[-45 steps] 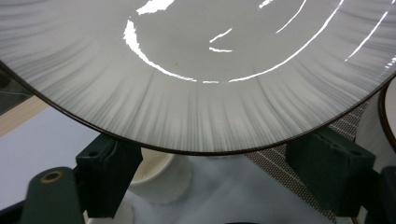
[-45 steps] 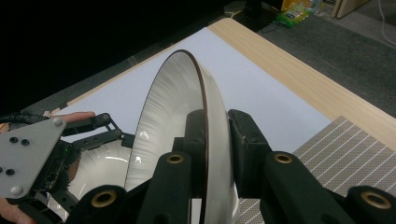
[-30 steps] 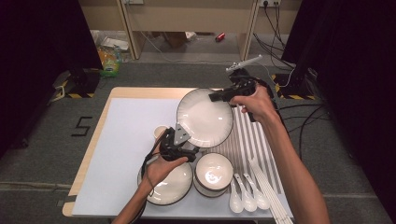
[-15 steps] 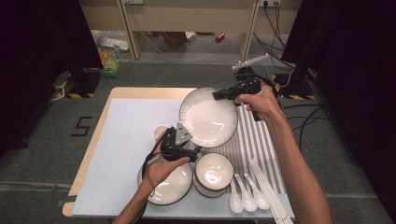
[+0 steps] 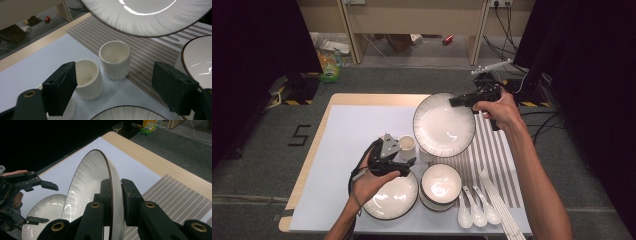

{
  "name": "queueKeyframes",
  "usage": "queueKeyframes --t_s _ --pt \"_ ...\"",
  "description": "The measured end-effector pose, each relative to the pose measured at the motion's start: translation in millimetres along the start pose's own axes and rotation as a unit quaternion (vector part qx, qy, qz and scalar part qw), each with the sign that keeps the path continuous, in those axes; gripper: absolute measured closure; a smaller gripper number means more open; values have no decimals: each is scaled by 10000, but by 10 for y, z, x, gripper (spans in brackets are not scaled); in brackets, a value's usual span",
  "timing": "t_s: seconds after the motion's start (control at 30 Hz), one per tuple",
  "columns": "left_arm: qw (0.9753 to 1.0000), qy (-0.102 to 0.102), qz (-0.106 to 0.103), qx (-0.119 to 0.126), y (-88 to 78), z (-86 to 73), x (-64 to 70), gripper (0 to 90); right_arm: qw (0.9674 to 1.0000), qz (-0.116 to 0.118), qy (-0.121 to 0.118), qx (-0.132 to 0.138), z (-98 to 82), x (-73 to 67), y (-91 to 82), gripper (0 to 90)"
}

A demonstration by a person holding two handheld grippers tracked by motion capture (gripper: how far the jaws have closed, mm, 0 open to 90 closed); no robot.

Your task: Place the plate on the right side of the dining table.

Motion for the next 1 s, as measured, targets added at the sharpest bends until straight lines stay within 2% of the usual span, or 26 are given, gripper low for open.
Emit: queueKeyframes --t_s 0.27,0.43,0.47,0.67,0.83,1.0 --pt "9991 -321 258 -24 -180 -343 -324 200 9998 -142 141 23 -101 126 -79 797" --pt "9981 -470 375 -125 -254 -568 -448 201 9994 -181 278 74 -163 215 -117 797" --pt "9976 -512 424 -172 -282 -666 -497 202 9993 -204 289 91 -172 237 -125 797" --pt "9955 -677 566 -345 -372 -956 -654 204 9983 -329 473 82 -299 388 -194 796" --pt "9935 -802 699 -394 -497 -1113 -778 204 9970 -418 645 126 -408 529 -237 793" --pt "9901 -991 883 -461 -641 -1306 -921 204 9954 -482 821 136 -541 675 -244 791"
Point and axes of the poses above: each handheld gripper's, and its own axes: y roughly forward along the jaws, z roughly out of its top, x roughly to its right, the point moved 10 cm from there along y, roughly forward along the jaws, and after that the axes turned 8 degrees about z, right-handed, at the moved point
